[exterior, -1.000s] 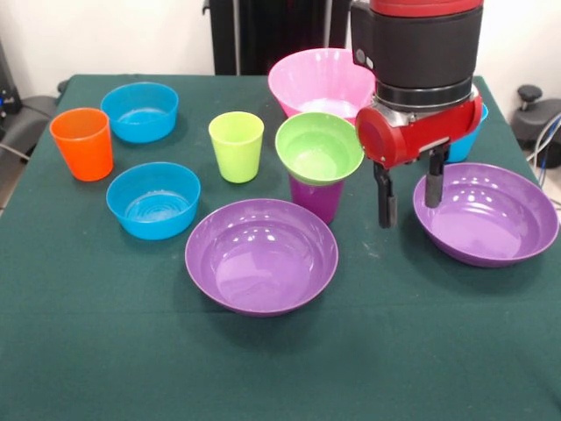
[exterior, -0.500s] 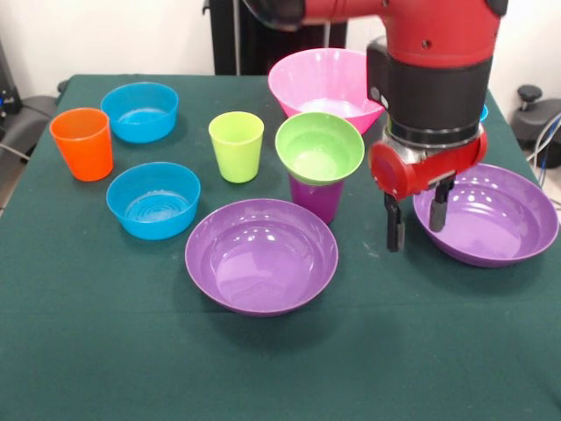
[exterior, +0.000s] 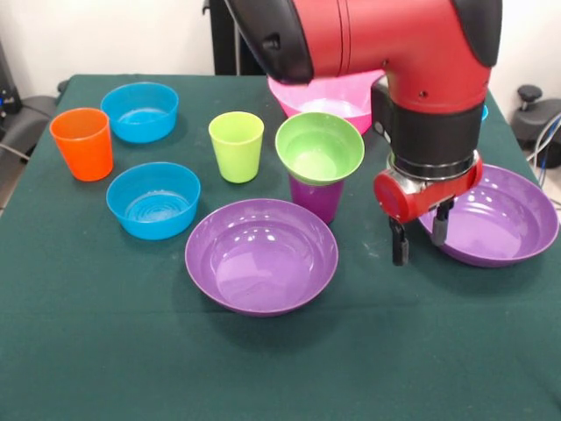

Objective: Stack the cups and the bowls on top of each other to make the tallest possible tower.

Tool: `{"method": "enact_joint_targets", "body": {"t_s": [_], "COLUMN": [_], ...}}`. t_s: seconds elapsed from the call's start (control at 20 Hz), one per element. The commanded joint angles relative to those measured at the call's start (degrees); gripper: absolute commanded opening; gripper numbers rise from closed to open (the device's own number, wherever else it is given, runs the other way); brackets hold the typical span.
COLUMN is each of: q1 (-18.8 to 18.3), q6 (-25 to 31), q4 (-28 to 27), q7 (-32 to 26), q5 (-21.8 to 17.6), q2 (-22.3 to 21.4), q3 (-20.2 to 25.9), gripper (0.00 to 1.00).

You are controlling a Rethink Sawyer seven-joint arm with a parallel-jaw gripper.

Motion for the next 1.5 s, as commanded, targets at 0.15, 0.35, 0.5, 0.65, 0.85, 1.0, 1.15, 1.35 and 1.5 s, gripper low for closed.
{"method": "enact_joint_targets", "body": {"t_s": [0.15, 0.35, 0.5, 0.65, 0.85, 1.0, 1.15, 1.35, 1.5], "q1": [0.41, 0.8, 1.07, 1.3, 1.53, 1.89, 1.99, 1.07, 0.35], "q6": [1.78, 0.63, -0.71, -0.54, -1.27, -1.65, -0.96, 1.58, 3.8], "q4": [-2.44, -2.16, -2.16, -2.2, -1.97, -1.88, -1.84, -1.08, -1.96], "q7": [4.34, 4.58, 4.79, 4.8, 5.06, 5.7, 5.7, 4.43, 2.6], "q5": [2.11, 1.97, 1.06, 0.58, 0.18, -0.13, 0.36, 2.48, 4.51], "q2": [4.35, 3.66, 2.31, 1.04, 0.21, -0.53, -1.01, -0.38, 2.29], "q3": [-0.51, -0.92, -1.51, -2.05, -2.4, -3.16, -3.16, -1.51, 0.59], "gripper": [1.0, 1.0, 1.0, 1.0, 1.0, 1.0, 1.0, 1.0, 1.0]}}
